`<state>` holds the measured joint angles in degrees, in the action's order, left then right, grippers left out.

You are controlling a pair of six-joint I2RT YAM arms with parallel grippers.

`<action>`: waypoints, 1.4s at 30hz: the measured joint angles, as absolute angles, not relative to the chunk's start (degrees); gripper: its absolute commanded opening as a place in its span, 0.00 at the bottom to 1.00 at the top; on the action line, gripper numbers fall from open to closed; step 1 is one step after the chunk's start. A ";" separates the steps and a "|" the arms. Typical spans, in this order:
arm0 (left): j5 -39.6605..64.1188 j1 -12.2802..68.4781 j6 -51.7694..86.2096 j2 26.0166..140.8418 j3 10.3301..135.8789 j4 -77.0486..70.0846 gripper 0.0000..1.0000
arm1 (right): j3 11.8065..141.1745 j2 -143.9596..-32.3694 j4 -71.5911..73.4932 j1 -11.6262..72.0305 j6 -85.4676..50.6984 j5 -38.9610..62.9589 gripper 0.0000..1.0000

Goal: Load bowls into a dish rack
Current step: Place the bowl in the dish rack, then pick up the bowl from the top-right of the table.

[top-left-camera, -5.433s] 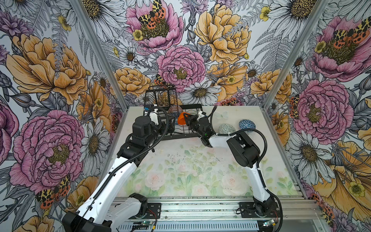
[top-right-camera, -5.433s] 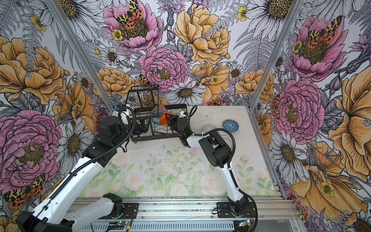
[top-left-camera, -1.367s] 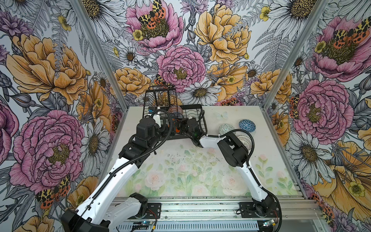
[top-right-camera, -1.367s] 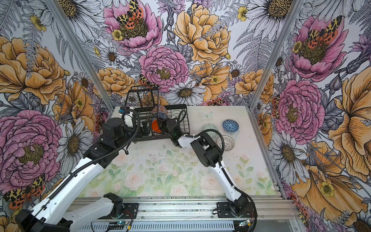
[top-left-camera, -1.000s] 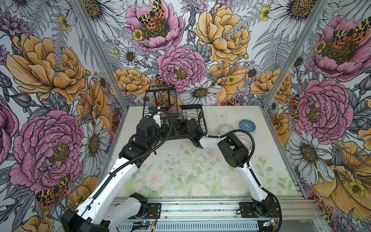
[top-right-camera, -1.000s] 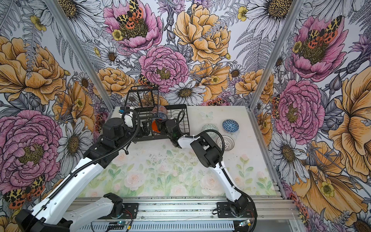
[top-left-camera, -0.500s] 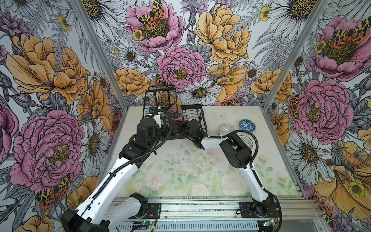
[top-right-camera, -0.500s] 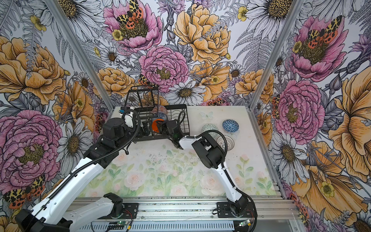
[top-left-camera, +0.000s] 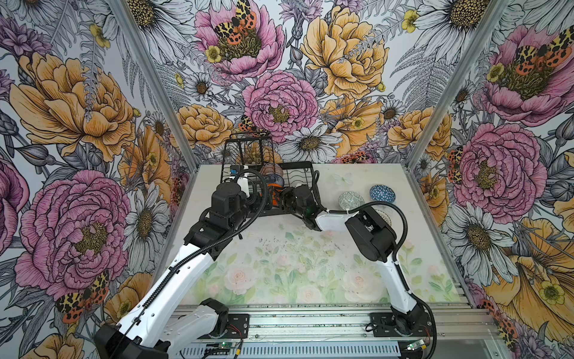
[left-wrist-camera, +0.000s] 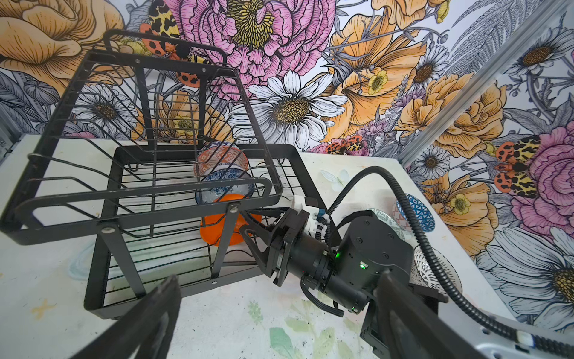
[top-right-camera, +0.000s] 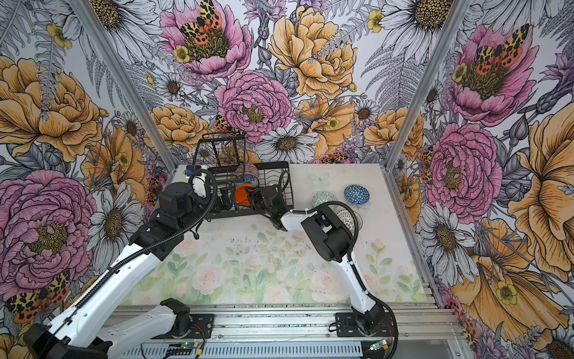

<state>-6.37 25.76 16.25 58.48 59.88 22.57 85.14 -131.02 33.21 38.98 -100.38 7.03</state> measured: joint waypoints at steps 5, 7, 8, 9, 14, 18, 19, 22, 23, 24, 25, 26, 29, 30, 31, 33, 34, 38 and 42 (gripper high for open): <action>-6.66 25.76 16.27 58.48 59.88 22.57 0.99 | 82.06 -128.05 32.47 37.45 -97.93 7.46 0.53; -6.68 25.76 16.27 58.48 59.88 22.57 0.99 | 80.97 -126.45 32.14 36.91 -96.97 7.53 0.58; -6.68 25.74 16.29 58.48 59.88 22.57 0.99 | 80.44 -125.80 32.12 36.67 -96.42 7.66 0.59; -6.70 25.69 16.29 58.48 59.88 22.59 0.99 | 79.55 -124.64 32.05 36.34 -95.85 7.77 0.61; -6.70 24.97 16.51 58.13 59.88 22.61 0.99 | 74.39 -118.65 31.77 34.76 -92.79 7.81 0.71; -6.63 24.03 16.64 57.74 59.88 22.57 0.99 | 70.65 -113.73 30.83 33.30 -89.91 7.79 0.84; -6.59 23.79 16.80 57.74 59.88 22.57 0.99 | 69.84 -112.60 30.52 32.95 -89.38 7.97 0.88; -6.09 23.31 17.61 57.78 59.88 22.55 0.99 | 67.48 -108.90 29.32 31.57 -87.13 8.45 0.99; -5.67 23.11 17.87 57.84 59.88 22.52 0.99 | 66.78 -107.70 28.97 31.00 -86.39 8.82 0.99; -5.23 23.07 18.11 57.95 59.88 22.52 0.99 | 66.02 -106.50 28.67 30.39 -85.62 9.10 0.99; -4.80 23.07 18.48 58.26 59.88 22.52 0.99 | 65.28 -105.25 28.32 29.71 -85.01 9.58 0.99; -4.43 23.14 18.79 58.57 59.90 22.50 0.99 | 64.71 -104.29 28.01 29.17 -84.47 9.96 0.99; -3.60 24.25 20.12 60.03 59.90 22.52 0.99 | 63.05 -100.73 25.96 27.14 -82.26 11.05 0.99; -3.55 24.97 20.47 60.49 59.90 22.52 0.99 | 62.54 -99.18 24.64 26.48 -81.06 11.20 0.99; -3.57 26.02 20.80 60.95 59.96 22.55 0.99 | 62.17 -97.71 23.11 25.89 -79.88 11.25 0.99; -3.66 28.10 21.21 61.60 60.12 22.55 0.99 | 61.73 -94.37 19.18 24.86 -77.01 11.20 0.99; -4.05 29.58 21.34 61.98 60.29 22.55 0.99 | 61.71 -92.55 16.91 24.32 -75.26 10.87 0.99; -6.24 35.44 22.13 64.66 62.46 22.52 0.99 | 61.78 -85.12 7.18 23.09 -68.16 8.60 0.99; -8.49 41.17 22.87 68.99 65.76 22.48 0.99 | 61.76 -77.41 -1.98 21.98 -61.21 5.34 0.99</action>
<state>-8.49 41.17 22.87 68.99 65.76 22.48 61.76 -77.41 -1.98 21.98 -61.21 5.34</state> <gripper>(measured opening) 0.987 0.992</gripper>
